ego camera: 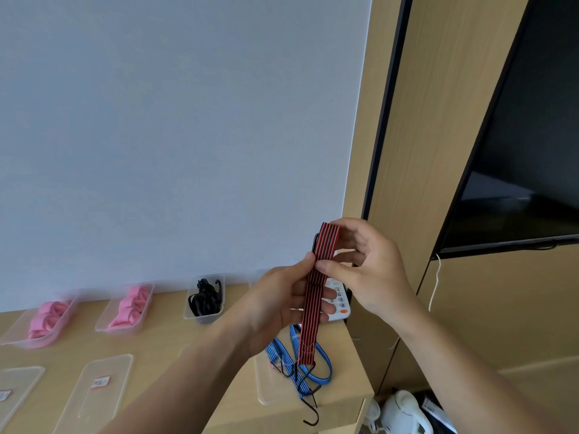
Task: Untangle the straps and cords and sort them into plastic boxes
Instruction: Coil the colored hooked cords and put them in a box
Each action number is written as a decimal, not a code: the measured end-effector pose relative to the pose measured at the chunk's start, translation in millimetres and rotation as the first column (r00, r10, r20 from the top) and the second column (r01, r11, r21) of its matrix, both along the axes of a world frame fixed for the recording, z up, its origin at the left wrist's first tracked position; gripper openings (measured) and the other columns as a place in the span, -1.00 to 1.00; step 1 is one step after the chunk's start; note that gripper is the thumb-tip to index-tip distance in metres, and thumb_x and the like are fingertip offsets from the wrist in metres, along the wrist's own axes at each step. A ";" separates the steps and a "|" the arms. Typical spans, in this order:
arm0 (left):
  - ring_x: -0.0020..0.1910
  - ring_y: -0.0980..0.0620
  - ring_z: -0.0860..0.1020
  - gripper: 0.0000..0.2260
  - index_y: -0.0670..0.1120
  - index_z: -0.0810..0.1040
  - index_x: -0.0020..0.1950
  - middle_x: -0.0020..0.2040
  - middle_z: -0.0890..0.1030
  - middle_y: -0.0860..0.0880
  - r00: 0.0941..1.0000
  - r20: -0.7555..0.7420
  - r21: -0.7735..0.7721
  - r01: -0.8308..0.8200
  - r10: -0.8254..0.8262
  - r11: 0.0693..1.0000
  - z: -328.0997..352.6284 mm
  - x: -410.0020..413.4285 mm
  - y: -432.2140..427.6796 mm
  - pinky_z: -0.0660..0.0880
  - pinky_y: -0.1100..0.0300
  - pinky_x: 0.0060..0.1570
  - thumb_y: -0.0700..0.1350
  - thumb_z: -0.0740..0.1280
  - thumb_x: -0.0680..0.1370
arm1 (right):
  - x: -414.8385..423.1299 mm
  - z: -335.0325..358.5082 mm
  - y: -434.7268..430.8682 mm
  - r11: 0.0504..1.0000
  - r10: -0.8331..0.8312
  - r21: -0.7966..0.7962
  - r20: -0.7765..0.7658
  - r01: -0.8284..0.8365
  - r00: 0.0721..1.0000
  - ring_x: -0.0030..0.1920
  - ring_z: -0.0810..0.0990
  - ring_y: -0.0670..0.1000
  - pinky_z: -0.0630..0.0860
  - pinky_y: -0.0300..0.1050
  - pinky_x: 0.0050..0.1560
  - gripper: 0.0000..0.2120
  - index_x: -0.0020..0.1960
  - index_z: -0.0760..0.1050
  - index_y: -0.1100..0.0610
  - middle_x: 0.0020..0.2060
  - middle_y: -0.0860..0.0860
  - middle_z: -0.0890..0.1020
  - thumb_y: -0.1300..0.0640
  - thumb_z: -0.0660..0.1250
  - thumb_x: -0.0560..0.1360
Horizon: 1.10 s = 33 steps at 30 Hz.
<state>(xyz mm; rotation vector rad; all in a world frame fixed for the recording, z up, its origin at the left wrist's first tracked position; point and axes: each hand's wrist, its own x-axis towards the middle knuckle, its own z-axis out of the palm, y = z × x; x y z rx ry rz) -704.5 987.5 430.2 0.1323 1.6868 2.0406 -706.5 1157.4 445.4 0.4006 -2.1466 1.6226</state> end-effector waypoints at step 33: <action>0.08 -0.17 0.73 -0.32 -0.15 0.45 0.43 0.14 0.72 -0.21 0.985 -0.135 -0.037 -0.117 0.111 0.992 -0.8 -10.8 -19.9 0.61 -0.10 0.20 -0.09 0.58 0.35 | 3.3 -13.8 -2.5 0.933 0.296 0.111 0.310 -0.343 0.904 0.21 0.61 -0.09 0.51 0.01 0.29 -0.47 0.24 0.52 -0.01 0.13 -0.09 0.67 0.19 0.57 0.32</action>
